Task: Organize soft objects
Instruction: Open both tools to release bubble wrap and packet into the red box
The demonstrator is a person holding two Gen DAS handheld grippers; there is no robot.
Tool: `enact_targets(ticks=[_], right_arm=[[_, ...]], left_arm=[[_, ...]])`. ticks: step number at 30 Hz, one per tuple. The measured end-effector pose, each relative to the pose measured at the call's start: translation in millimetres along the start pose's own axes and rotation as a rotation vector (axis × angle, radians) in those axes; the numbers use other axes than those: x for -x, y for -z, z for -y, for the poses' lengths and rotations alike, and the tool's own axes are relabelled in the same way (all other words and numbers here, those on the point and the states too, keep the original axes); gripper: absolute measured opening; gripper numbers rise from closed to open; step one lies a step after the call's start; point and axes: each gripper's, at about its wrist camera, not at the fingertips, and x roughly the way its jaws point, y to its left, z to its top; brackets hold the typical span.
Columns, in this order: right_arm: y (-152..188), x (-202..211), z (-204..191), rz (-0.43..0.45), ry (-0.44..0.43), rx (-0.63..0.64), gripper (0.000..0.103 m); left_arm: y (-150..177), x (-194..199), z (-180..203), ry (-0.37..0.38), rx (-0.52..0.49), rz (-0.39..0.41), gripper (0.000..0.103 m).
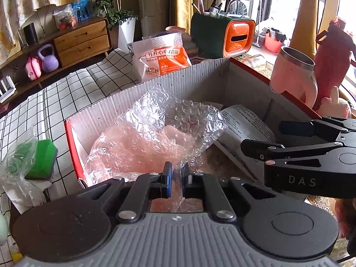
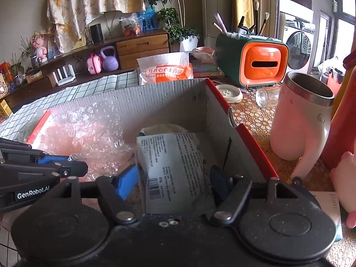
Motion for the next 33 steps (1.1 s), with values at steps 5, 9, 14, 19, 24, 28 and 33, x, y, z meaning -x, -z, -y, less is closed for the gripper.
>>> enact_targets(ticks=[5,9,14,19,24,28,33], right_arm=[[0.0,11.1,0.1,0.013,-0.005,-0.001,0.075],[0.9,22.4,-1.1,0.031,-0.012,-0.004,0.076],[2.1,38.8,-0.6,0.056,-0.028,-0.012,0.079],[2.4,56.0,-2.6,0.084,-0.031,-0.006,0.083],[5.6,70.6,-6.3,0.100,-0.040,-0.001,0.085],[8.0,82.0,-10.3,0.110,-0.051,-0.002,0.087],[10.1,99.7,-16.9,0.131,-0.078,0.001,0.090]], left_arm=[[2.2,12.1,0.0,0.009,0.007,0.022,0.008],[3.2,21.5,-1.0,0.014,0.014,0.039,0.008],[4.5,35.0,-2.4,0.023,0.030,0.057,0.009],[7.5,43.7,-2.6,0.033,0.040,0.059,0.016],[12.3,52.7,-4.8,0.061,0.065,0.072,0.055],[17.1,65.5,-4.3,0.052,0.059,0.098,0.059],[24.4,88.4,-12.5,0.045,0.061,0.146,0.070]])
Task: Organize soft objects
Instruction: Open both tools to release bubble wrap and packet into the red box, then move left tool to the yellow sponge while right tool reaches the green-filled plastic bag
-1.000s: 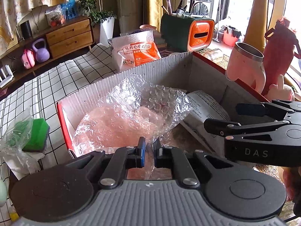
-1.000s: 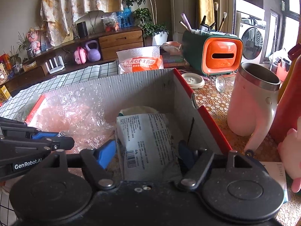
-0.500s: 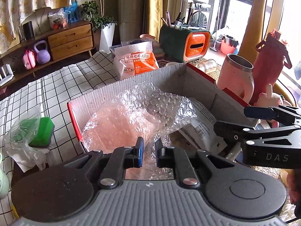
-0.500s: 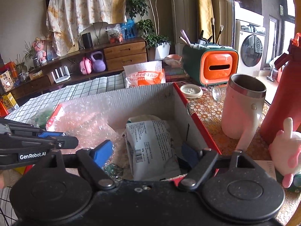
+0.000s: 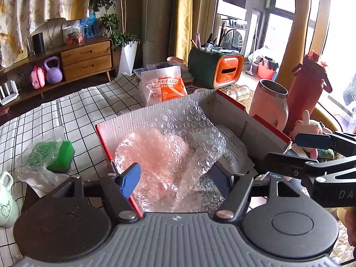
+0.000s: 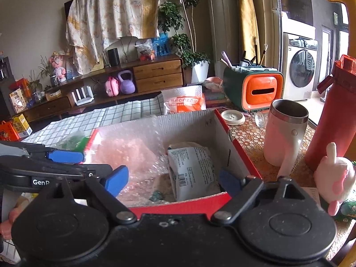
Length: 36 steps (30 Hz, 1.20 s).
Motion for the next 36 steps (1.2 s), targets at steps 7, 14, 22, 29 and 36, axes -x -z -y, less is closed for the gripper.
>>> enact_targets(ticks=[7,14,22,29,36], right_arm=[[-0.4,23.1,-19.9,0.040,-0.063,0.010,0.102],[0.7,41.4,-54.3,0.066,-0.135,0.064,0.103],[4.0,51.8,-89.0,0.082,-0.190,0.049,0.103],[10.5,52.3,-121.4,0.066,-0.225,0.063,0.103],[13.2,44.0,-150.0,0.038,-0.249,0.088,0.103]], left_arm=[[8.7,39.1,-17.8,0.003,0.027,0.035,0.074],[24.2,78.3,-42.1,-0.019,0.073,0.065,0.081],[49.8,117.6,-77.8,-0.060,0.125,0.094,0.087],[75.4,141.1,-114.8,-0.095,0.224,0.120,0.102],[102.5,152.3,-138.1,-0.169,0.239,0.166,0.103]])
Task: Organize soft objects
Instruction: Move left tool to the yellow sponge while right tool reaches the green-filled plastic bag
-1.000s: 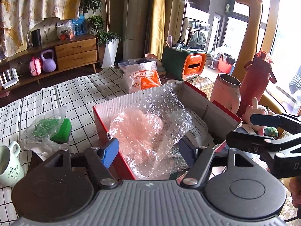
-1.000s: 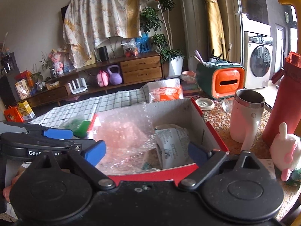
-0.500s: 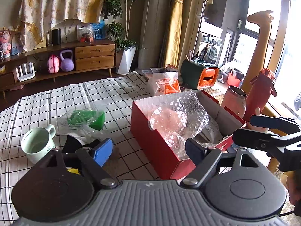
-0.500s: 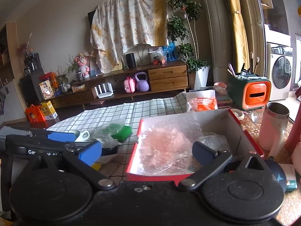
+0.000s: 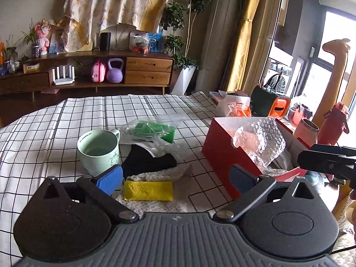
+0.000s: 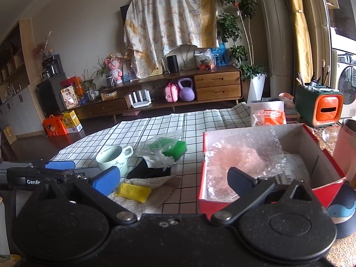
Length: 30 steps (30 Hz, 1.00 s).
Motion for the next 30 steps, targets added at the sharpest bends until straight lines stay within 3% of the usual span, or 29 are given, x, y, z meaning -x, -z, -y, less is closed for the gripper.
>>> enact_targets(ticks=[16,24,30], right_arm=[[-5.0,-66.9,-36.3,-0.099,-0.042,0.041,0.103],[-0.7,-112.0,-43.4,-0.172,-0.069,0.079,0.100],[-17.6,-146.5,-44.5,-0.208,-0.076,0.135,0.094]], left_arm=[[48.4,-48.3,-12.7,-0.071,-0.069,-0.048,0.103],[55.0,-78.0,-8.6,-0.090,-0.082,-0.059,0.103],[51.3,-99.1,-11.4,-0.092,-0.060,-0.074,0.103]])
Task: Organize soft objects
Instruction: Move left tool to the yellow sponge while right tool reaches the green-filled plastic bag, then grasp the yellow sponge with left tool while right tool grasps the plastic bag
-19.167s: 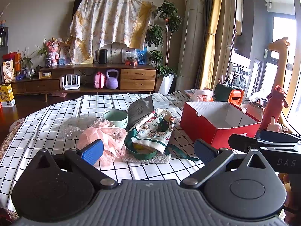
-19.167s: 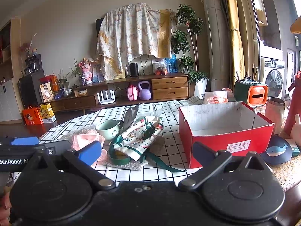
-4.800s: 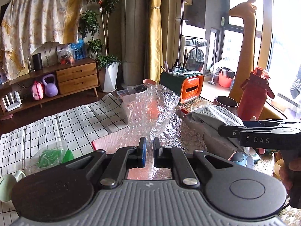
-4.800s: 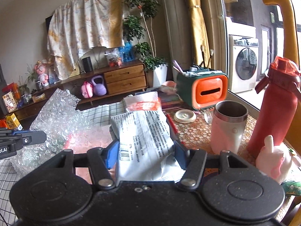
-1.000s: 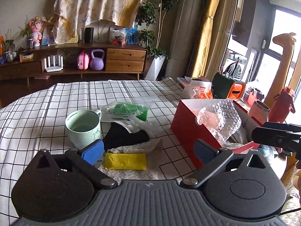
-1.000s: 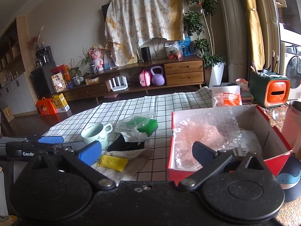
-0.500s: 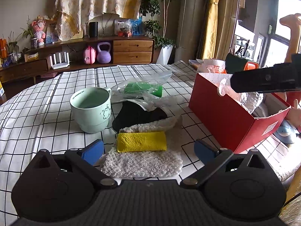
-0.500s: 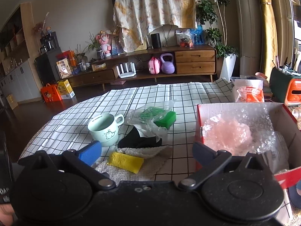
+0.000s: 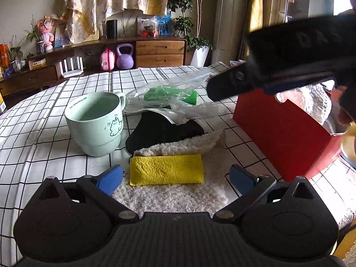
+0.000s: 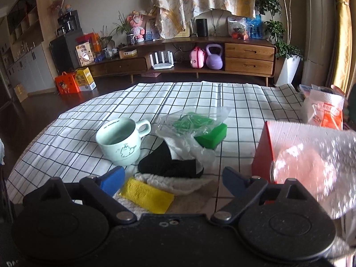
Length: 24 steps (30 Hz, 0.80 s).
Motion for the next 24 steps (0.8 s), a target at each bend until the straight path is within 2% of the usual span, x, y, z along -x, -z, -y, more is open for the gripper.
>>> enact_targets(ticks=[10,17,20,24], right_arm=[[-29.1,-61.5,6.7,-0.058,0.007,0.059,0.083],[-38.9,-103.1,11.9,-0.112,0.037,0.110,0.071],[-37.3,-115.8,13.9,-0.129,0.042,0.105,0.061],[-36.0,-130.1,16.4,-0.141,0.040,0.087,0.055]], left_arm=[[-2.4,-29.3,-8.7,-0.013,0.029,-0.035,0.103],[-0.1,-40.4,-7.2,-0.016,0.020,-0.043,0.102],[1.6,-43.2,-8.2,-0.021,0.022,-0.045,0.102],[3.2,-44.9,-12.3,-0.021,0.035,-0.050,0.101]])
